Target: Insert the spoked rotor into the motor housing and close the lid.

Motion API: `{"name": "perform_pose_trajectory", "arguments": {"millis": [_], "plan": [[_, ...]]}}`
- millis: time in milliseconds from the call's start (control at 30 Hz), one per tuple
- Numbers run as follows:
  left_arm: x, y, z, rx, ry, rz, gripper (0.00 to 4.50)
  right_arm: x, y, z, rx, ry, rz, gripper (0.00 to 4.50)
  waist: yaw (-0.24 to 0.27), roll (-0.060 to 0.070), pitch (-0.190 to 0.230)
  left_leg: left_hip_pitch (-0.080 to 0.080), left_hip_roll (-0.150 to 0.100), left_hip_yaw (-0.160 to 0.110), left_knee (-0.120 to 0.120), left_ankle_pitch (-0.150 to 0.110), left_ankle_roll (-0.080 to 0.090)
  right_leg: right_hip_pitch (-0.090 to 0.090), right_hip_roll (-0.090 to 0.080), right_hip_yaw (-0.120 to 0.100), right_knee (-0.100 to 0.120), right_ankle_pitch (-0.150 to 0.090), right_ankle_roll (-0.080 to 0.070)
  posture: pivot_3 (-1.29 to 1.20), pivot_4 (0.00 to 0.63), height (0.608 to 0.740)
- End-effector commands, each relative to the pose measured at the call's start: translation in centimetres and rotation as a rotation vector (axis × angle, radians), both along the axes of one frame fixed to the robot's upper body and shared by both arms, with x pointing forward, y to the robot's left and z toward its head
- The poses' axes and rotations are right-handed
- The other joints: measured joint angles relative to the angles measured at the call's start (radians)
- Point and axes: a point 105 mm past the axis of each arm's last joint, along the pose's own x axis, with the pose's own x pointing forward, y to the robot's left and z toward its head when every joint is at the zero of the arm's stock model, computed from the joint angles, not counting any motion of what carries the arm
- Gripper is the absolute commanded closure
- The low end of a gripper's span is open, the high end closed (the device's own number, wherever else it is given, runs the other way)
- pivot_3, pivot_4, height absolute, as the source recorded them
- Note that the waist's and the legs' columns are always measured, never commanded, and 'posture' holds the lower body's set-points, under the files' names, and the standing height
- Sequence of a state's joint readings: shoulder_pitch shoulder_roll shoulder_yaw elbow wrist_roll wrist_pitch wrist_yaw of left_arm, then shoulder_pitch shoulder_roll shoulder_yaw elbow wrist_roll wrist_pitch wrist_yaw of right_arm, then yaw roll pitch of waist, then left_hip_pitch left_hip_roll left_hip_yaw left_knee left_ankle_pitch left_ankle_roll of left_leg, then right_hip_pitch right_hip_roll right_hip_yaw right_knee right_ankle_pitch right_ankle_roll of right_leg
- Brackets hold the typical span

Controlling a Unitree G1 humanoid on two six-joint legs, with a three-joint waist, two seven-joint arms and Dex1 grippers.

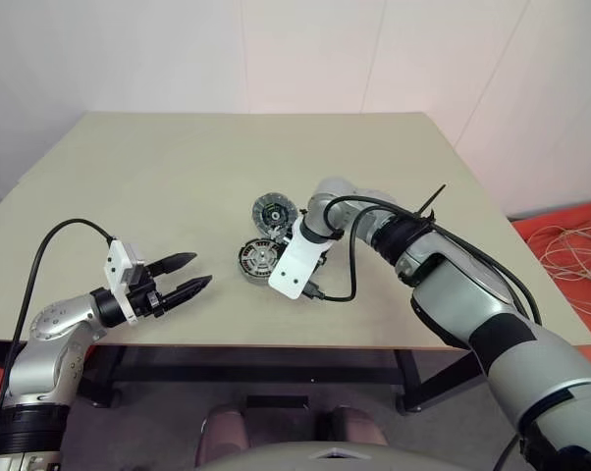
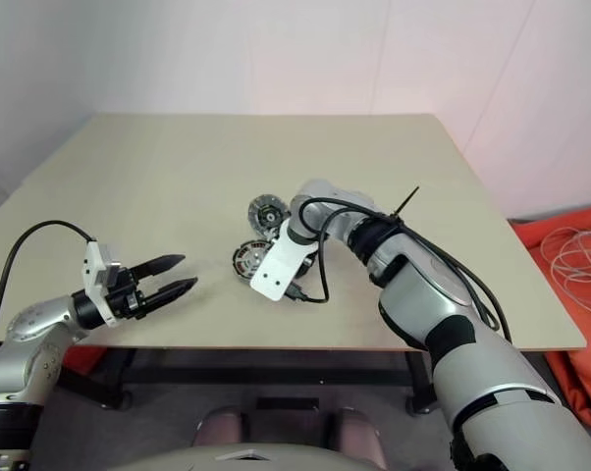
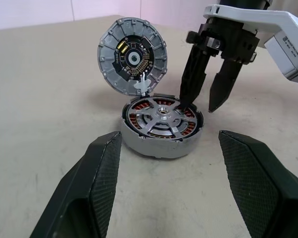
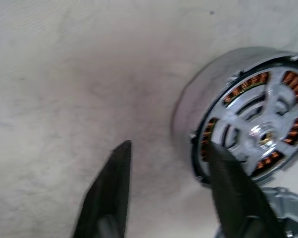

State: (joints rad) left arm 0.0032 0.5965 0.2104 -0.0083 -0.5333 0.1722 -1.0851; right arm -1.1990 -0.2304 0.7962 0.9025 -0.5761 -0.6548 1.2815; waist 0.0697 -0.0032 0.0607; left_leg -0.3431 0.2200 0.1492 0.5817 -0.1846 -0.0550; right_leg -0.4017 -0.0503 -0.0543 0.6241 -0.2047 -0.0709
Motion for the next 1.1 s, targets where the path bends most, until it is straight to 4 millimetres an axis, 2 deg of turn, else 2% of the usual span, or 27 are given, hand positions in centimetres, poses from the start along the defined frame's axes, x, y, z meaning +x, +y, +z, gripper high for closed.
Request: {"name": "perform_pose_trajectory", "arguments": {"millis": [33,133,167,567,833,967,1100], "plan": [[0.2,0.2,1.5,-0.003,-0.063,0.007,1.16,0.1,0.0,0.3,-0.018,-0.011,0.012,3.21,0.001,0.000,0.000,0.000,0.000,0.000,0.000,0.000,0.000,0.000,0.000,0.000,0.000,0.000,0.000,0.00,0.000,0.740],[0.2,0.3,1.5,-0.002,-0.064,0.008,1.16,0.0,0.1,0.3,-0.018,-0.008,0.011,4.34,0.000,0.000,0.000,0.000,0.000,0.000,0.000,-0.001,0.001,0.000,0.000,0.000,0.000,0.000,0.000,0.00,0.000,0.740],[0.2,0.3,1.5,-0.002,-0.065,0.008,1.16,0.0,0.1,0.2,-0.019,-0.007,0.011,4.45,-0.001,0.000,0.000,0.000,0.000,0.000,0.000,-0.001,0.001,0.000,0.000,0.000,0.000,0.000,0.000,0.00,0.000,0.740],[0.3,0.2,1.6,-0.003,-0.068,0.005,1.16,-0.2,1.0,0.5,-0.011,-0.005,-0.003,4.45,-0.002,0.000,0.000,0.001,0.001,0.000,0.000,0.000,0.001,0.000,0.000,0.000,0.000,0.000,0.000,0.00,0.000,0.740],[0.4,0.0,1.5,-0.006,-0.065,0.004,1.16,0.6,2.3,3.0,0.123,0.006,-0.256,4.45,0.000,0.000,0.000,0.000,0.001,0.000,0.000,0.000,0.000,0.000,0.001,0.000,0.000,0.000,0.000,0.00,0.000,0.740],[0.7,0.0,1.5,-0.006,-0.065,0.001,1.16,-1.3,2.2,3.2,0.140,0.123,-0.347,4.45,0.001,0.000,0.001,-0.001,0.001,0.000,0.000,0.000,0.000,-0.001,0.001,0.000,0.000,0.000,0.000,0.00,0.000,0.740],[0.9,-0.2,1.5,-0.009,-0.064,-0.008,1.16,-1.3,1.3,3.4,0.138,0.123,-0.468,4.45,0.001,0.000,0.001,-0.001,0.001,0.000,0.000,0.000,0.000,-0.001,0.001,0.000,0.000,0.000,0.000,0.00,0.000,0.740]]}}
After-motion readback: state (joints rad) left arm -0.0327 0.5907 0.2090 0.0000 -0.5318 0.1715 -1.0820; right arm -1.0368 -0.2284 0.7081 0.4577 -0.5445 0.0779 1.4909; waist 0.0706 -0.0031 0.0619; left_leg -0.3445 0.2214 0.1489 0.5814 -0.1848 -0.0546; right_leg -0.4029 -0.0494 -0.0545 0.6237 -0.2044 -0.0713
